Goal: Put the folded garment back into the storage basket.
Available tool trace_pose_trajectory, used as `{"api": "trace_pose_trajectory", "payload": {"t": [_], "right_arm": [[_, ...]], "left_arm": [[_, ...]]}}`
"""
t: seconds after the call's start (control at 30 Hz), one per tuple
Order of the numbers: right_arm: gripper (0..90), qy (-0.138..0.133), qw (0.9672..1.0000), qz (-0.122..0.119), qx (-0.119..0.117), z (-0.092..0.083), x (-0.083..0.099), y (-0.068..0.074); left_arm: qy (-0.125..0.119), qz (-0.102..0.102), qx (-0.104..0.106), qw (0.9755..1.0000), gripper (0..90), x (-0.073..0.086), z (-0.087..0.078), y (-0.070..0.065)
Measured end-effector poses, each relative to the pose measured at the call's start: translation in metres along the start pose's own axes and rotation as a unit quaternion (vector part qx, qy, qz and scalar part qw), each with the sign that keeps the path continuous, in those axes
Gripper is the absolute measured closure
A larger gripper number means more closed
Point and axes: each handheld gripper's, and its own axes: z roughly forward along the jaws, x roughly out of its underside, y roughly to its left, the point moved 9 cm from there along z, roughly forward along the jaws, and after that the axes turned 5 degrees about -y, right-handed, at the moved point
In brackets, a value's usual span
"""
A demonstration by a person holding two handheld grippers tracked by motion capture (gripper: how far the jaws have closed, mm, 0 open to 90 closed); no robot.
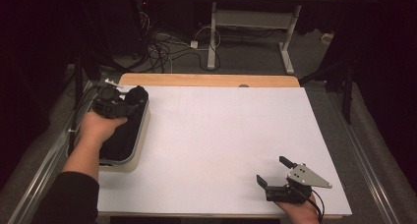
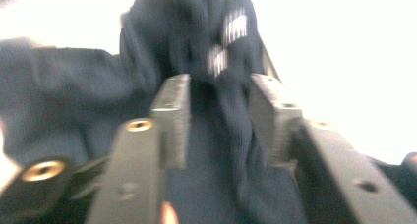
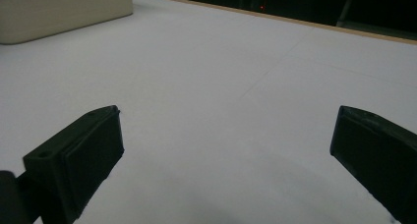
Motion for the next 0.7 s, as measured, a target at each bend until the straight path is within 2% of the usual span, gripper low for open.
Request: {"api": "trace_pose_trajectory", "payload": {"t": [0.07,0.17,0.23,0.3,0.37,0.43,0.53,0.63,0.7], "right_arm": [[0.1,-0.001,1.0000,0.001,0.000,-0.001,0.000,0.000],[0.0,-0.003,1.0000,0.004,0.001,-0.001,-0.001,0.000],[0.1,-0.005,1.0000,0.004,0.001,-0.002,-0.003,0.000],[0.0,-0.007,1.0000,0.005,0.000,-0.002,-0.003,0.001],[0.1,-0.008,1.0000,0.005,-0.001,-0.002,-0.004,0.001],[0.0,-0.007,1.0000,0.006,-0.002,-0.001,-0.004,0.001],[0.0,-0.005,1.0000,0.005,-0.002,0.000,-0.003,0.001],[0.0,-0.005,1.0000,0.005,-0.001,-0.001,-0.003,0.002],[0.0,-0.006,1.0000,0.003,-0.001,-0.001,-0.003,0.003]], "left_arm": [[-0.012,-0.007,-0.006,0.9999,42.0,-0.014,0.007,0.001],[-0.017,-0.023,-0.022,0.9994,32.0,-0.028,0.020,0.007],[-0.026,-0.032,-0.019,0.9989,31.2,-0.036,0.028,0.009],[-0.029,-0.038,-0.025,0.9986,29.0,-0.040,0.035,0.011],[-0.031,-0.034,-0.017,0.9988,29.1,-0.042,0.042,0.009],[-0.021,-0.028,-0.021,0.9992,30.1,-0.040,0.050,0.008],[-0.024,-0.026,-0.027,0.9990,40.7,-0.036,0.053,0.008],[-0.023,-0.012,-0.036,0.9990,62.8,-0.030,0.053,0.007],[-0.019,-0.004,-0.036,0.9991,71.5,-0.026,0.052,0.006]]}}
